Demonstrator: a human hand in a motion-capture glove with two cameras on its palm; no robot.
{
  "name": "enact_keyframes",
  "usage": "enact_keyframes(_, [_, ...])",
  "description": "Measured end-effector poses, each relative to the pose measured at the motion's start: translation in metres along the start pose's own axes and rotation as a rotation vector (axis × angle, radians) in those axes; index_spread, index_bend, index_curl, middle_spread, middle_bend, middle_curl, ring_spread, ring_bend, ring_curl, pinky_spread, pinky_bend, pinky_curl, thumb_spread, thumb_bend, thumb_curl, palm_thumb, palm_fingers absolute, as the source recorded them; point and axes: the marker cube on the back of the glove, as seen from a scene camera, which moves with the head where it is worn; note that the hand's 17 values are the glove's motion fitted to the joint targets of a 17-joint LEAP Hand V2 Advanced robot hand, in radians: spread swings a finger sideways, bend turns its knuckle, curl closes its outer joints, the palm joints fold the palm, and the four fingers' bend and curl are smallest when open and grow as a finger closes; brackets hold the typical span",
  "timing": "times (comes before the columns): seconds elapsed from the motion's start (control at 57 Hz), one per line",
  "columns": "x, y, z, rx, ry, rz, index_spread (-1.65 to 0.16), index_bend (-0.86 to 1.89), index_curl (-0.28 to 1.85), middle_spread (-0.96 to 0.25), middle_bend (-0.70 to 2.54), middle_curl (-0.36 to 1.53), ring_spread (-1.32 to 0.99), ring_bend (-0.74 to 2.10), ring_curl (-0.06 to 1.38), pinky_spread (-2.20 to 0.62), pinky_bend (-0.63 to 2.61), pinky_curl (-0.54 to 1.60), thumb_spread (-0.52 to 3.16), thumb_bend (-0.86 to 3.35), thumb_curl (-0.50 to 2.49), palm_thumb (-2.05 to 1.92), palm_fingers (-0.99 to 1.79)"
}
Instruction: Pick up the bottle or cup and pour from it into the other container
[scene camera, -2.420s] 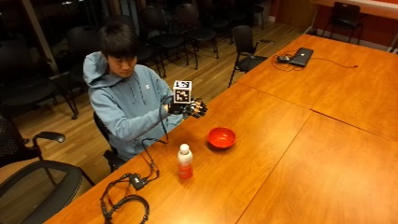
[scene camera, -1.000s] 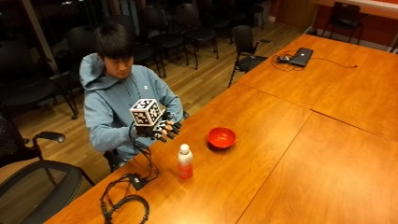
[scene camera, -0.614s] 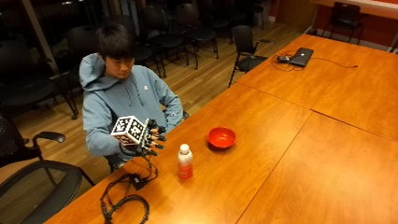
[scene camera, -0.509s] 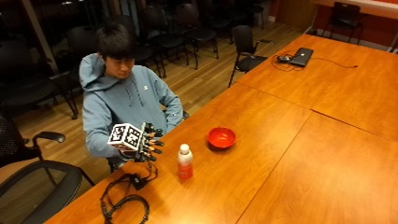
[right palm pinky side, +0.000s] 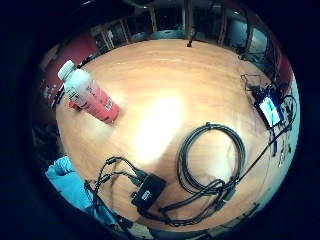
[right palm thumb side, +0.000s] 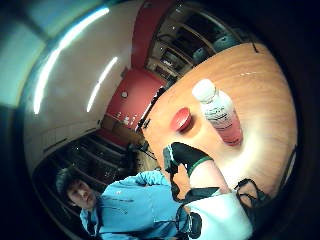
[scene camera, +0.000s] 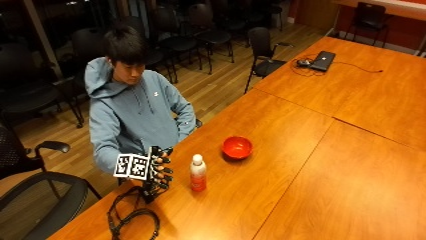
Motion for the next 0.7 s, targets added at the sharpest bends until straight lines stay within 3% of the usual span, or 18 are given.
enact_keyframes(0.701, [0.025,-0.008,0.049,0.080,-0.222,0.127,-0.30,0.13,0.16,0.11,0.19,0.31,0.13,0.53,0.30,0.27,0.83,0.28,0.92,-0.03,0.38,0.54,-0.02])
